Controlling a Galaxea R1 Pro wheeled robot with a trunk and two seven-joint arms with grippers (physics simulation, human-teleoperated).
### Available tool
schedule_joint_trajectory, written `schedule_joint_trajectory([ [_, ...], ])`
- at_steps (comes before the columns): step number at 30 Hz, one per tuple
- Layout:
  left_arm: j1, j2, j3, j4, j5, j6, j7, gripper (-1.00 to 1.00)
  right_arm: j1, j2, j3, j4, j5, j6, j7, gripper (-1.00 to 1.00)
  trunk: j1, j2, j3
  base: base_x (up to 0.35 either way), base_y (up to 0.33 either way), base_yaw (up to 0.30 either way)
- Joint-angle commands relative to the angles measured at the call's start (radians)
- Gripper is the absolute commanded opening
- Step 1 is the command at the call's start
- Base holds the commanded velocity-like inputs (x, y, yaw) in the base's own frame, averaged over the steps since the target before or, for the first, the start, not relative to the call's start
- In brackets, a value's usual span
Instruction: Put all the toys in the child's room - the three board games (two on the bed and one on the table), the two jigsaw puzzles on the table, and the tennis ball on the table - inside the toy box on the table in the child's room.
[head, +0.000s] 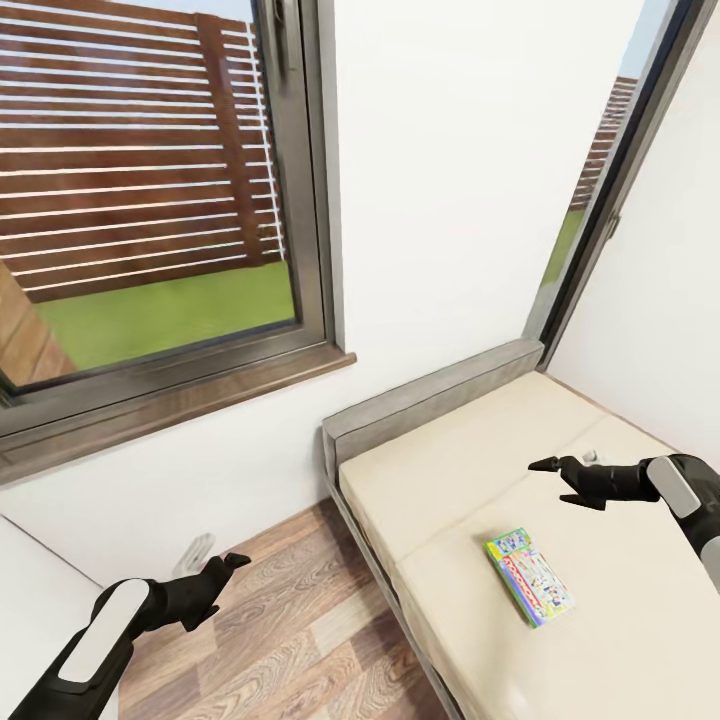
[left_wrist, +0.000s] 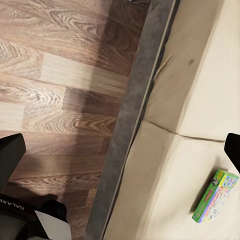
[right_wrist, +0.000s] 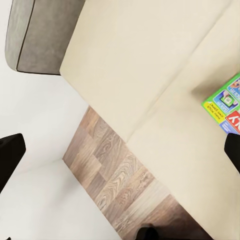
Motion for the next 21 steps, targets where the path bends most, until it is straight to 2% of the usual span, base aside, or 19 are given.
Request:
schedule_joint_trajectory([
  [1,-0.001,0.001,-0.002,-0.001,0.011,-0.001,0.010,1.00,-0.001,0.000,-0.003,0.000,0.010,0.004,0.009,1.00,0.000,-0.001,-0.001,0.000,0.000,-0.002],
  [14,0.015,-0.005,-0.004,0.006,0.000,-0.004,0.011,1.00,-0.001,0.003,-0.003,-0.001,0.011,0.004,0.009,1.00,0.000,-0.001,-0.001,0.000,0.000,-0.001],
  [21,0.032,-0.016,-0.016,0.009,-0.024,-0.006,-0.006,1.00,-0.001,0.005,-0.002,-0.001,0.010,0.004,0.009,1.00,0.000,-0.001,-0.001,-0.078,-0.065,0.000],
])
